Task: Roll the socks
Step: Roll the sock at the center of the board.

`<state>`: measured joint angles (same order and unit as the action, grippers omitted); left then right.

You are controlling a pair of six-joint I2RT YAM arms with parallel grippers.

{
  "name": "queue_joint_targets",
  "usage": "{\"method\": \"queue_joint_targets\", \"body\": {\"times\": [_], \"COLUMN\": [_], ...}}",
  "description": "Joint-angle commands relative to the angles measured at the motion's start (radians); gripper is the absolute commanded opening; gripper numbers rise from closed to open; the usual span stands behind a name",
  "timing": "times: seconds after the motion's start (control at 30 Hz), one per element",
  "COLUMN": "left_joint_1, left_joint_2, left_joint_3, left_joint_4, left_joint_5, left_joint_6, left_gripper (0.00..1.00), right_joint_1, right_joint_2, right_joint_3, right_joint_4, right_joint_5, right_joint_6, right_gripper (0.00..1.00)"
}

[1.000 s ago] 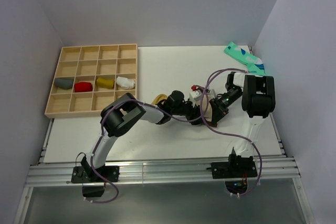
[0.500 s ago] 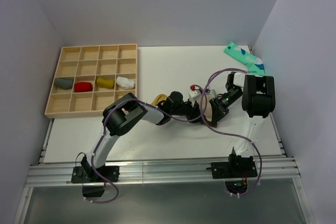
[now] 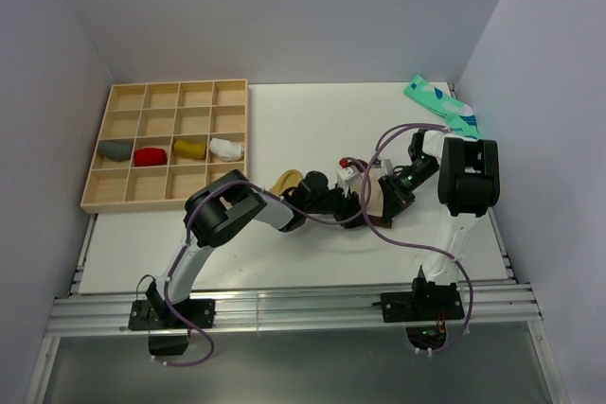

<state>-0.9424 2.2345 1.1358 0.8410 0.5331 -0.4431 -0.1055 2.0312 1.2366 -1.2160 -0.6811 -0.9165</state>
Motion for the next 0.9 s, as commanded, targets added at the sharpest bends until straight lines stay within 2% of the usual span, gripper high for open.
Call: {"method": "queue_joint_targets", "body": {"times": [0.0, 0.13, 0.37, 0.53, 0.63, 0.87], "left_joint_1": [-0.018, -0.018, -0.016, -0.009, 0.005, 0.008], "left_joint_2": [-0.067, -0.098, -0.081, -0.136, -0.142, -0.050], "left_joint_3": [-0.068, -0.067, 0.033, -0.008, -0.018, 0.117], "left_joint_4": [0.021, 0.037, -0.002, 0.028, 0.029, -0.002], "left_joint_5": [-0.066, -0.093, -0.104, -0.202, -0.133, 0.067], "left_joint_6": [-0.005, 0.009, 0.038, 0.058, 0.060, 0.046], "left_gripper": [0.52, 0.52, 0.51, 0.52, 0.52, 0.52], "right_joint_1": [-0.007, -0.005, -0.006, -0.005, -0.002, -0.002], "right_joint_2": [-0.035, -0.019, -0.014, -0.028, -0.038, -0.029], "right_joint_3": [-0.006, -0.005, -0.006, -0.011, -0.023, -0.006], "right_joint_4": [0.110, 0.108, 0.113, 0.107, 0.104, 0.093], "right_joint_5": [0.057, 0.072, 0.086, 0.094, 0.100, 0.100], "right_joint_6": [0.001, 0.005, 0.013, 0.007, -0.001, 0.007], "right_gripper": [0.21, 0.20, 0.20, 0.19, 0.19, 0.19]}}
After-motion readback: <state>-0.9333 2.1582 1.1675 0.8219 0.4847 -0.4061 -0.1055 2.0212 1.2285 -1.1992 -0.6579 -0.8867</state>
